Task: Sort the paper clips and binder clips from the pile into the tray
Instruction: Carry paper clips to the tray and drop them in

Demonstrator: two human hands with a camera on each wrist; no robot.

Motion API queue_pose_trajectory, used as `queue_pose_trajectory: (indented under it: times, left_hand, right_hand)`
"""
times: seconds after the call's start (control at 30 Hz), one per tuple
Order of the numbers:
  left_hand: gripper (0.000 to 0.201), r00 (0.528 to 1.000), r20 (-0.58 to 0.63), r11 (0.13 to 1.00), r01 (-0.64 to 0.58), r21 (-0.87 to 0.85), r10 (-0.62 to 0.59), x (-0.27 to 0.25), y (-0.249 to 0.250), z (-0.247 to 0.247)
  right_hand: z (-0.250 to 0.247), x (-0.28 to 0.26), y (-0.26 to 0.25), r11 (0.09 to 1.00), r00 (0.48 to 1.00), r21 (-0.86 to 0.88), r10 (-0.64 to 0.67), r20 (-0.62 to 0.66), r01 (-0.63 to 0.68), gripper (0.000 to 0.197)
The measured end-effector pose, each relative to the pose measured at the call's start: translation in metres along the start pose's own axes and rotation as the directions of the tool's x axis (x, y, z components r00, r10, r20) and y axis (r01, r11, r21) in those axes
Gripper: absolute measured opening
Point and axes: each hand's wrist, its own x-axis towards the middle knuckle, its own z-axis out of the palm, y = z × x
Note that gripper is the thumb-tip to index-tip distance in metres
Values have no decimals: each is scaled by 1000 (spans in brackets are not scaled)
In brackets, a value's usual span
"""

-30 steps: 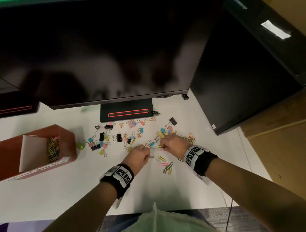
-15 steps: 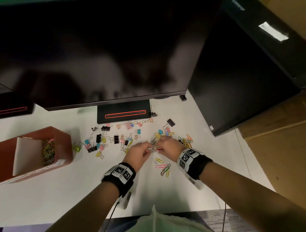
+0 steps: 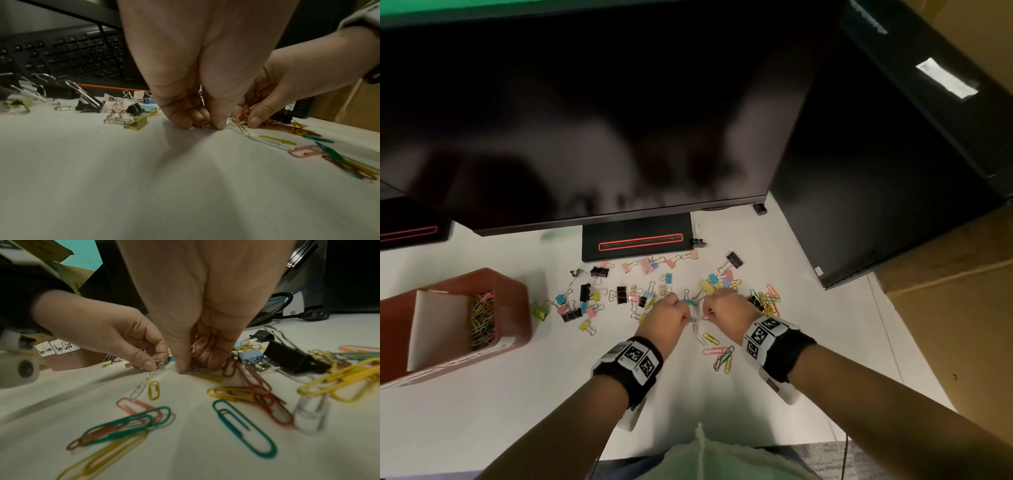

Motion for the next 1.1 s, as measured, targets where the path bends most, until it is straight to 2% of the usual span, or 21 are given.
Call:
queue_pose_trajectory:
  times: [0.1,0.23,0.4,0.5,0.63,0.83,0.9,0.97,1.03,1.1]
  left_hand:
    - [15,1000,14,998,-27,59,26,-2,-4,0]
    - [15,997,12,990,-79,114,78,-6,-8,1]
    - [14,996,-73,997,-60,-50,56,-17,-16,-13]
    - [8,984,-174,983,-68,-172,38,-35,-27,-41]
    - [4,935,-353,972,-55,-230,-31,-70,-61,-94]
    - [3,816,-517,966,208,-153,-257,-129,-150,-172]
    - [9,771,-520,929,318,-187,-368,-142,-178,-187]
    - [10,745,-473,882,391,-262,-471,-147,-202,-194]
    - [9,752,-394,845,425,-323,-529,-144,-215,-195]
    - [14,772,-363,848,424,-317,-522,-145,-220,-197]
  right_hand:
    - [2,1,0,999,1000,-19,27,9,-26,24]
    - [4,2,0,999,1000,-47,0,27,1,25]
    - [-9,-1,-5,1000,998,-22,-13,64,15,26]
    - [-24,-1,-28,998,998,-3,-65,3,65,23]
    - [-44,11,-91,984,976,2,-176,-129,178,23]
    - [-63,67,-225,920,910,60,-371,-187,388,20]
    - [-63,87,-268,905,898,80,-400,-182,419,19]
    - [-60,106,-306,904,899,76,-404,-168,420,23]
    - [-56,120,-326,919,918,85,-372,-136,385,29]
    - [-51,130,-337,931,936,111,-338,-100,348,36]
